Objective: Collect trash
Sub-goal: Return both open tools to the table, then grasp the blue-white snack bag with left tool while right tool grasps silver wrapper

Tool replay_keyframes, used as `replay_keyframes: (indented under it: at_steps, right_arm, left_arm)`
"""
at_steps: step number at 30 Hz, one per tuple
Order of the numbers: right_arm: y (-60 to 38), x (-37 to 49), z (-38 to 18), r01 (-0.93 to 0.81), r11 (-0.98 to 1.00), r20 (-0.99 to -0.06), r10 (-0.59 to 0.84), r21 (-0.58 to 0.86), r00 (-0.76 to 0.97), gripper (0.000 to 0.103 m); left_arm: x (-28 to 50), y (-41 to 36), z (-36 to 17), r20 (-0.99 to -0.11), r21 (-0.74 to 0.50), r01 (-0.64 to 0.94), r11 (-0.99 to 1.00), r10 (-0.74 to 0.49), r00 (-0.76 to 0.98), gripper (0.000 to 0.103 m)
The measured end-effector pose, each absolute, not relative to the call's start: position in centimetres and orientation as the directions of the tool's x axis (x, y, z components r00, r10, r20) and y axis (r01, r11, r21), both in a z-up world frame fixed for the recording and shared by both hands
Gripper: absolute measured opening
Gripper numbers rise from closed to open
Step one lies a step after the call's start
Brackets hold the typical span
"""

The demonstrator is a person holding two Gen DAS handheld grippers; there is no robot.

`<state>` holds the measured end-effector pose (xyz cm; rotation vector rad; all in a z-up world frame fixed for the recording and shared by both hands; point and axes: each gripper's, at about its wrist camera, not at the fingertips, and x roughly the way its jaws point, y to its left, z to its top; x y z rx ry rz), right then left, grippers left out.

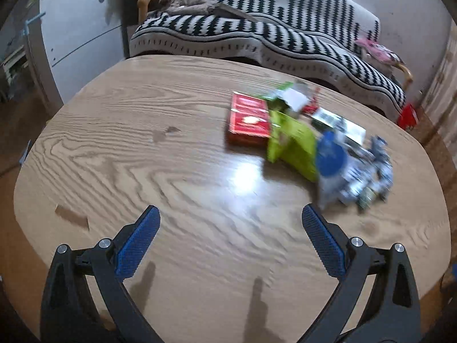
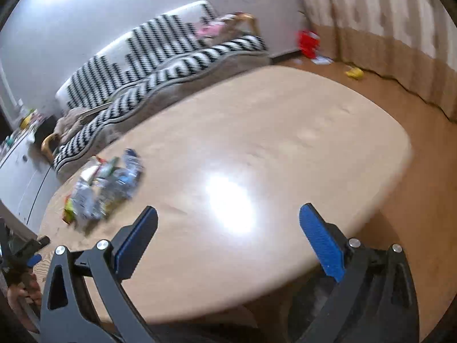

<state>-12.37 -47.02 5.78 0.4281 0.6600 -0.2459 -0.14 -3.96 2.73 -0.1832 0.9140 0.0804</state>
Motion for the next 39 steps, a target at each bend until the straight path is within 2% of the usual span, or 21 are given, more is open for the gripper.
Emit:
replay_keyframes:
  at_steps: [4, 10, 16, 21, 25, 30, 33, 35, 37, 39]
  right_arm:
    - [-41.8, -6.0, 6.0, 0.314, 0.908, -0.637, -0.072, 0.277, 0.768, 0.096]
    - [-35.0, -2.3, 1.6, 0.187, 0.962, -0.695, 0.006, 0.201, 0.719, 0.096]
    - [-35.7, 0.9, 3.2, 0.222, 0.952, -0.644, -0.037, 0.21, 0.764, 0.096]
    - [-35.3, 5.2, 2.8, 0.211, 0.968, -0.68, -0.065, 0.135, 0.73, 0.096]
    - [-35.8, 4.7, 2.0, 0.195, 0.966, -0.701, -0.019, 0.171, 0.713, 0.094]
    - [-34.0, 3.3, 1.6, 0.112, 0.979, -0.702, 0.041, 0.171, 0.711, 0.091]
    - [-33.3, 3.4, 1.1, 0.086, 0.972, -0.716, 0.101, 0.22, 0.691, 0.082]
    - [-32.6, 3.6, 0.8, 0.083, 0.972, -0.734, 0.109, 0.22, 0.67, 0.067]
    - [-32.3, 4.0, 0.5, 0.103, 0.972, -0.751, 0.092, 0.209, 0.654, 0.056]
    - [-32.2, 4.4, 0.0, 0.116, 0.967, -0.762, 0.103, 0.228, 0.639, 0.053]
  left_arm:
    - [2.2, -4.1, 1.1, -0.789, -0.116, -0.108, 0.987, -0.025, 0.614, 0.096]
    - [3.4, -7.1, 0.5, -0.766, -0.126, 0.037, 0.991, -0.121, 0.631, 0.096]
    - [5.0, -10.0, 1.4, -0.735, -0.083, 0.085, 0.993, -0.118, 0.668, 0.096]
    - [5.4, -12.3, 1.8, -0.734, -0.075, 0.143, 0.987, -0.151, 0.662, 0.096]
    - [5.3, -14.0, 0.6, -0.753, -0.028, 0.199, 0.98, -0.152, 0.64, 0.096]
    - [5.9, -13.5, 0.7, -0.748, -0.021, 0.169, 0.985, -0.128, 0.651, 0.096]
    - [6.0, -14.2, 0.8, -0.743, 0.009, 0.178, 0.984, -0.112, 0.66, 0.094]
    - [5.9, -14.9, 0.9, -0.736, 0.033, 0.196, 0.98, -0.109, 0.668, 0.091]
    - [6.0, -16.0, 0.5, -0.74, 0.066, 0.23, 0.971, -0.107, 0.664, 0.087]
    - [6.4, -16.9, 0.1, -0.741, 0.11, 0.25, 0.962, -0.088, 0.666, 0.086]
